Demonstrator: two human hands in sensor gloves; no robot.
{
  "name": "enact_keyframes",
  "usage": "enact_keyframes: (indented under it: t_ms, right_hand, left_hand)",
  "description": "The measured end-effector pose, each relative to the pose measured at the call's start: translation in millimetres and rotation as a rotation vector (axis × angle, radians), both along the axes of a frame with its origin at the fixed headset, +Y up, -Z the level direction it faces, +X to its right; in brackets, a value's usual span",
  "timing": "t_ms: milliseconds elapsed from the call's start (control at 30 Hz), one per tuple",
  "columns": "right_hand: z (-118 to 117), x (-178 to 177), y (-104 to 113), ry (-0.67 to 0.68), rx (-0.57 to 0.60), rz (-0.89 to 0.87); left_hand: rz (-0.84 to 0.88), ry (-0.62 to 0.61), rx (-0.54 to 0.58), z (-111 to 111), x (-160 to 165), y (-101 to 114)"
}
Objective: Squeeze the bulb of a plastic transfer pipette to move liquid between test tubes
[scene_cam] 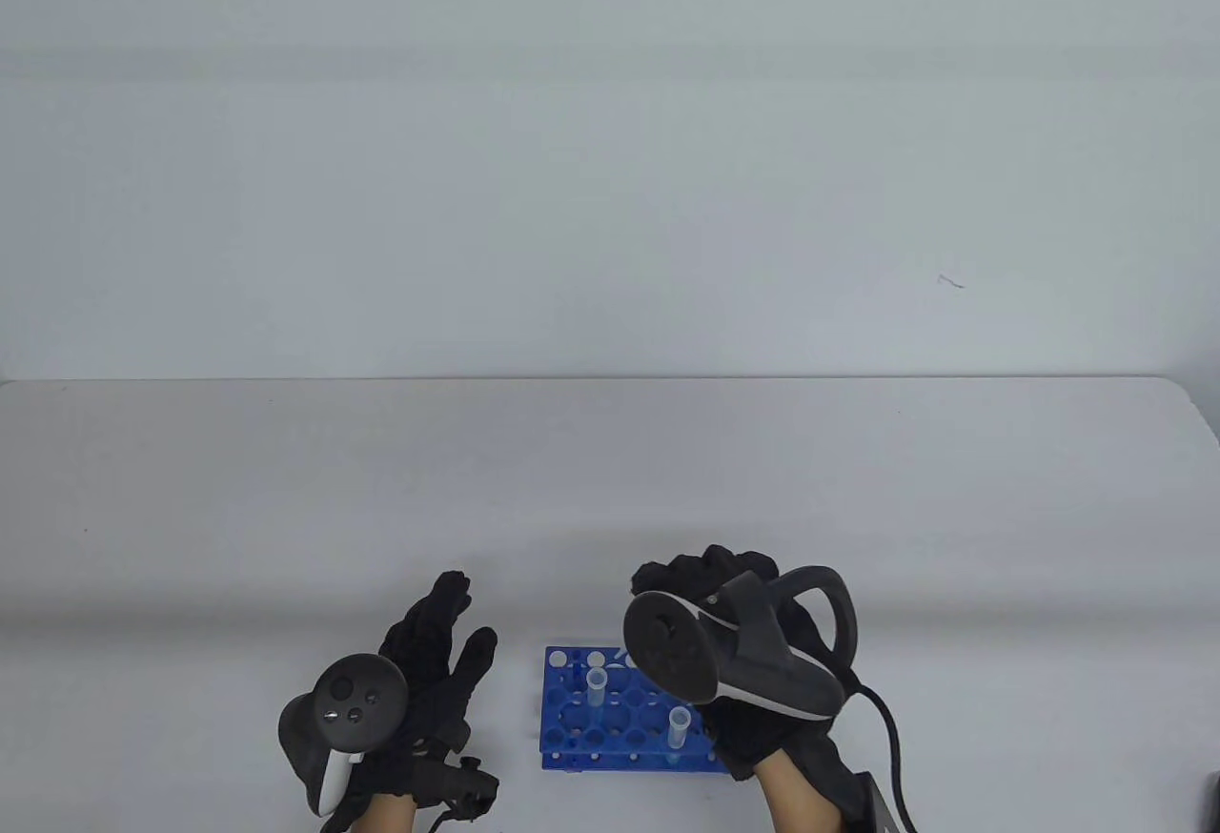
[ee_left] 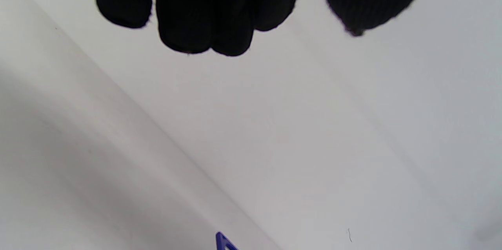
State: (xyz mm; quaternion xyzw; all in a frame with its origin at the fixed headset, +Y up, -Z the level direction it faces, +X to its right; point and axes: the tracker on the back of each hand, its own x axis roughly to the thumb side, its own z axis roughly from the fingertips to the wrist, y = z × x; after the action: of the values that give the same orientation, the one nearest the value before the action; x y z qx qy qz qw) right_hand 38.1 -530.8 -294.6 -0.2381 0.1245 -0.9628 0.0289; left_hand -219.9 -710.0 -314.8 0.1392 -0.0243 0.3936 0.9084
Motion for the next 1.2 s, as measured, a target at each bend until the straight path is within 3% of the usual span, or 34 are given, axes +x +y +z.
enact_keyframes:
  t_ms: [467,900,1200]
  right_hand:
    - [-5.0,-19.4,-19.7,0.052,-0.007,0.06]
    - [-24.2,-52.4,-70.2,0.111,0.035,0.204]
    - [-37.1,-56.5,-98.3,0.11,-0.042,0.235]
  left_hand:
    - [-0.006,-0.007,-0.001,-1.0,1.0,-1.1]
    - [-0.006,-0.005,-0.002,-0.9,0.9,-1.3]
    - [-0.006,-0.005,-0.002,-0.9,0.9,-1.3]
